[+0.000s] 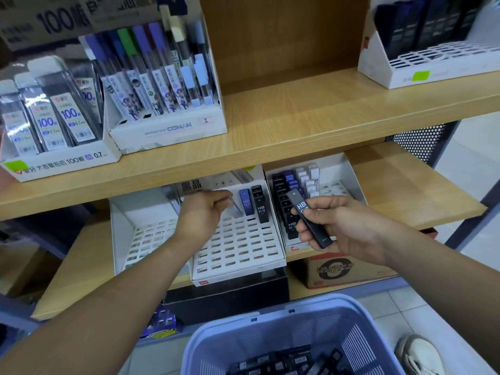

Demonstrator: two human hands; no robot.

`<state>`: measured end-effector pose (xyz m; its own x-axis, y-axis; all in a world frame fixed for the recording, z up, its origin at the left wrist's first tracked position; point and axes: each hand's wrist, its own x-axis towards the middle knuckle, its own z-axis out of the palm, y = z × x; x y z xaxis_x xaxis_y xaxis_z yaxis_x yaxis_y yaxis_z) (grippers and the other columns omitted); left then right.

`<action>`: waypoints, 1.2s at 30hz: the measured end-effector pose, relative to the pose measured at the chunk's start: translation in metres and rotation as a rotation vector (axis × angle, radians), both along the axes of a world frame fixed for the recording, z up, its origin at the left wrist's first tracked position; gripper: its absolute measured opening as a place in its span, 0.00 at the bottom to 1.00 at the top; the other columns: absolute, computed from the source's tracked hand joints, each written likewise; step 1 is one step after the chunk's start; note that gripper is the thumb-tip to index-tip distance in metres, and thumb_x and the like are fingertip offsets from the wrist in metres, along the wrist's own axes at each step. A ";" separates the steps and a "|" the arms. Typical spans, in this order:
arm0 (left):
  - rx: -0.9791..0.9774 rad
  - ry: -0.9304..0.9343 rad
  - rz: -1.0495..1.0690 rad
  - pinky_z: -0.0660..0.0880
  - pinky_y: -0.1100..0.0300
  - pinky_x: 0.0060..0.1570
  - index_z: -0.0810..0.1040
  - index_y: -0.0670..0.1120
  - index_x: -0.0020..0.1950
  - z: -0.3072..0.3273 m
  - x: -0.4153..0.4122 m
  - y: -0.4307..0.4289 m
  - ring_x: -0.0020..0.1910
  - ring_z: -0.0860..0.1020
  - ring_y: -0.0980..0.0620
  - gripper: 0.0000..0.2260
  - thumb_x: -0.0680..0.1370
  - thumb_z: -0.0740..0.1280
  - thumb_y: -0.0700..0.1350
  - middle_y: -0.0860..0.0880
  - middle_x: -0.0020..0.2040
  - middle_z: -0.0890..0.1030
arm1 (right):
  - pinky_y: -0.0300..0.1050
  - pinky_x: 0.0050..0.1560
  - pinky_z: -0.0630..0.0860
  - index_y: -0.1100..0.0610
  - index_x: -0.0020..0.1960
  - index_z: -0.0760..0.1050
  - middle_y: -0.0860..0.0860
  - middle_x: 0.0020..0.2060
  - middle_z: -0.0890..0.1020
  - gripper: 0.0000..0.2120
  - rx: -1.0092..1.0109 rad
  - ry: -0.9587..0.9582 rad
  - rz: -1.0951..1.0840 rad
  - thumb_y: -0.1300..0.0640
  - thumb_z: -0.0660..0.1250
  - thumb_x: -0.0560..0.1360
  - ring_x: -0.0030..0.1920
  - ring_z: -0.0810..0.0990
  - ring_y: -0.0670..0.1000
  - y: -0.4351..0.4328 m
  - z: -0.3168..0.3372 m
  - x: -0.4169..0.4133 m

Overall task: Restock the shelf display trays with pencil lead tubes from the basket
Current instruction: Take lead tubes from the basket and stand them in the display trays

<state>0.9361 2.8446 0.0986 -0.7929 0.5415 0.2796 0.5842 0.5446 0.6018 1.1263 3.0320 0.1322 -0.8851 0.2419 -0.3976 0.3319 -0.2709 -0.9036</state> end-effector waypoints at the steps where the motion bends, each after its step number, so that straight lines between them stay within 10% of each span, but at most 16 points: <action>1: -0.036 0.038 0.004 0.66 0.70 0.52 0.83 0.43 0.57 0.001 -0.001 0.000 0.55 0.78 0.53 0.09 0.78 0.67 0.42 0.48 0.55 0.83 | 0.43 0.39 0.79 0.59 0.54 0.80 0.55 0.38 0.83 0.08 -0.008 0.002 0.000 0.62 0.62 0.81 0.39 0.82 0.51 0.000 0.000 0.000; 7: -0.130 0.090 0.006 0.65 0.67 0.61 0.79 0.41 0.62 -0.002 -0.007 0.004 0.61 0.76 0.47 0.12 0.79 0.63 0.35 0.45 0.60 0.80 | 0.46 0.41 0.80 0.60 0.55 0.81 0.53 0.36 0.82 0.11 -0.049 0.001 -0.034 0.66 0.60 0.81 0.38 0.82 0.51 0.001 -0.003 -0.002; 13: -0.063 0.070 0.051 0.77 0.52 0.50 0.78 0.44 0.50 -0.001 -0.013 0.010 0.45 0.80 0.45 0.05 0.79 0.63 0.39 0.48 0.45 0.82 | 0.49 0.45 0.81 0.58 0.52 0.79 0.52 0.35 0.84 0.11 -0.078 0.001 -0.055 0.70 0.60 0.80 0.40 0.84 0.53 -0.002 -0.001 -0.003; 21: -0.304 0.189 0.086 0.74 0.59 0.49 0.83 0.47 0.54 0.010 -0.005 0.015 0.50 0.79 0.47 0.09 0.80 0.63 0.44 0.47 0.55 0.81 | 0.55 0.50 0.81 0.57 0.56 0.77 0.56 0.48 0.84 0.11 -0.066 0.052 -0.076 0.68 0.63 0.79 0.49 0.86 0.57 -0.009 -0.002 -0.004; 28: 0.267 -0.763 -0.177 0.80 0.61 0.40 0.81 0.44 0.55 0.047 0.058 0.032 0.35 0.77 0.54 0.09 0.79 0.65 0.45 0.46 0.42 0.82 | 0.55 0.48 0.82 0.59 0.55 0.79 0.57 0.46 0.86 0.09 0.035 0.072 -0.067 0.67 0.68 0.76 0.47 0.86 0.56 -0.010 -0.007 -0.006; 33: 0.274 -0.792 -0.234 0.80 0.62 0.38 0.80 0.42 0.53 0.041 0.072 0.032 0.34 0.81 0.53 0.08 0.74 0.70 0.37 0.45 0.39 0.83 | 0.43 0.35 0.80 0.59 0.49 0.79 0.55 0.40 0.85 0.05 0.090 0.060 -0.032 0.65 0.70 0.75 0.41 0.85 0.54 -0.015 -0.014 -0.005; 36: 0.170 -0.679 -0.142 0.80 0.63 0.39 0.79 0.41 0.51 0.039 0.061 0.021 0.35 0.82 0.52 0.06 0.75 0.69 0.35 0.42 0.41 0.83 | 0.37 0.39 0.76 0.54 0.46 0.79 0.49 0.41 0.83 0.04 0.474 -0.007 0.066 0.60 0.67 0.78 0.41 0.83 0.48 -0.017 -0.026 -0.002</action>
<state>0.9968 2.8656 0.1381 -0.7470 0.6450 -0.1613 0.1088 0.3579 0.9274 1.1246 3.0149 0.1065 -0.9026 0.3410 -0.2629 0.3408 0.1926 -0.9202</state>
